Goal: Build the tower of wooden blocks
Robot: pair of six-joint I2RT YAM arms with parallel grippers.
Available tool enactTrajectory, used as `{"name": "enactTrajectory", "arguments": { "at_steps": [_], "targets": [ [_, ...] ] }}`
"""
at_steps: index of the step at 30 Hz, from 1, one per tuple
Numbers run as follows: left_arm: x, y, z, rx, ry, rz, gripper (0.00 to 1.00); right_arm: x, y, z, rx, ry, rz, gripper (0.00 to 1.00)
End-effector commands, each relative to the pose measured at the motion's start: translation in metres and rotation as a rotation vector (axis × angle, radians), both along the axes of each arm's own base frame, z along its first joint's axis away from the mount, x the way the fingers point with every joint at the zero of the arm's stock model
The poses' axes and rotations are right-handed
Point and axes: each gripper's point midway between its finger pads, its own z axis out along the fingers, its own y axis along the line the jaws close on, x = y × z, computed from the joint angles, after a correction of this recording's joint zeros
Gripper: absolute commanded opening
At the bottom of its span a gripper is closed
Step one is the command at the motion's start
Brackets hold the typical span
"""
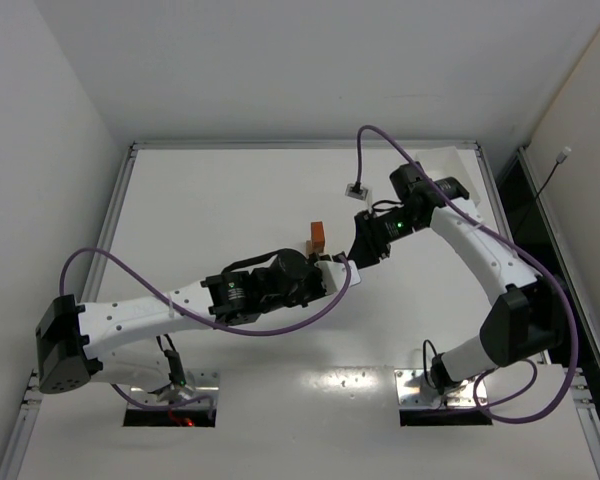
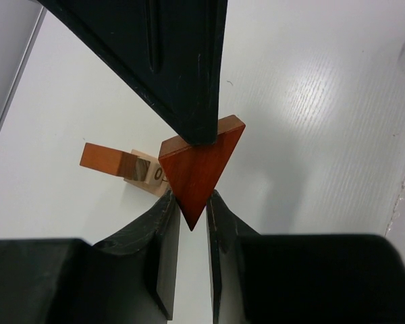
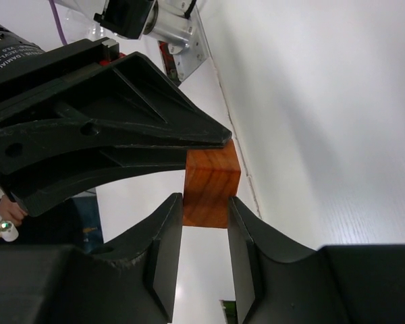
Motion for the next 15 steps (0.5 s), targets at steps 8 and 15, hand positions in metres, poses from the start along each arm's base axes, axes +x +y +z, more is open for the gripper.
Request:
{"name": "enactTrajectory", "arguments": {
  "at_steps": [8,15],
  "targets": [
    [-0.0031,-0.0112,0.0367,-0.107,-0.04,-0.018,0.0,-0.0061,0.005,0.0096,0.045,-0.031,0.028,0.46],
    [-0.0027,-0.0122,0.0387,-0.116,-0.043,-0.018,0.0,-0.0061,0.005,0.0096,0.045,-0.031,0.028,0.46]
  ]
}}
